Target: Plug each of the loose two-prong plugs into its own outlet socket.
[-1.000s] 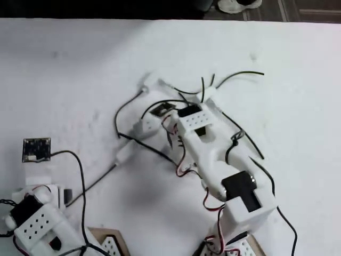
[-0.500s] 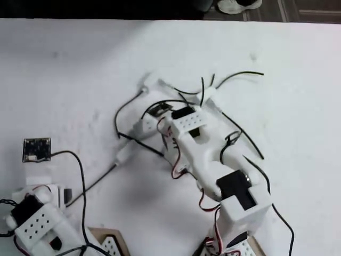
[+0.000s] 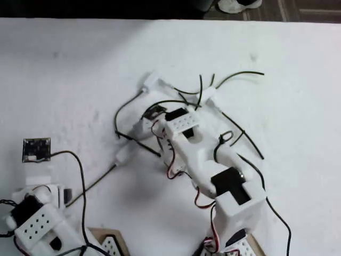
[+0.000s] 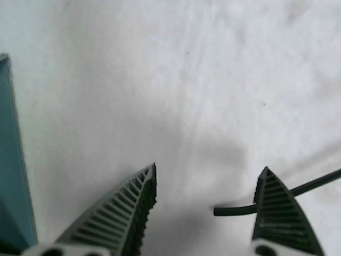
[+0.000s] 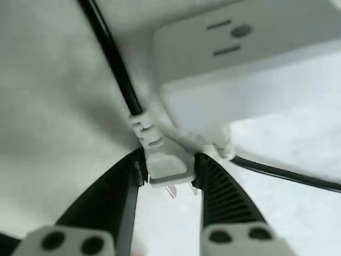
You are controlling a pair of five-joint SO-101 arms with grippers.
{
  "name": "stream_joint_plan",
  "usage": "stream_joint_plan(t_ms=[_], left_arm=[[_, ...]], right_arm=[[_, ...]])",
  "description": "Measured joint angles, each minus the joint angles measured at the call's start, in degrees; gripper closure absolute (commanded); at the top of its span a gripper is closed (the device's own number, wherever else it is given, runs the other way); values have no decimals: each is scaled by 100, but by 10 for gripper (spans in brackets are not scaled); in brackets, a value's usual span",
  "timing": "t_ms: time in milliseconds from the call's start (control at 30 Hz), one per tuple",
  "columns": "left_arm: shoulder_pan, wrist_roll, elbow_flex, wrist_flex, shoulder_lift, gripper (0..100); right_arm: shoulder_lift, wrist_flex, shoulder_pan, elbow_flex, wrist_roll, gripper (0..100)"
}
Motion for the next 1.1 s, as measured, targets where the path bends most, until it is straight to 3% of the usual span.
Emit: stream_joint_plan(t_ms=[200, 467, 600, 767, 933, 1033, 1100], left_arm=[[0, 0, 0, 0, 0, 706], [0, 0, 0, 0, 0, 706], [0, 0, 0, 0, 0, 706], [0, 0, 0, 0, 0, 706], [0, 0, 0, 0, 0, 706], [0, 0, 0, 0, 0, 706], [0, 0, 0, 0, 0, 706]], right_arm=[[-800, 800, -18, 26, 9, 980], [-2330, 1486, 1415, 114, 9, 980], [-3314, 1398, 2242, 545, 9, 980], [-4026, 343, 2831, 1653, -404, 980], [-4079, -914, 2629, 3007, -484, 927], [-4079, -1081, 2224, 3393, -492, 841], [-4132, -976, 2075, 3402, -492, 834]])
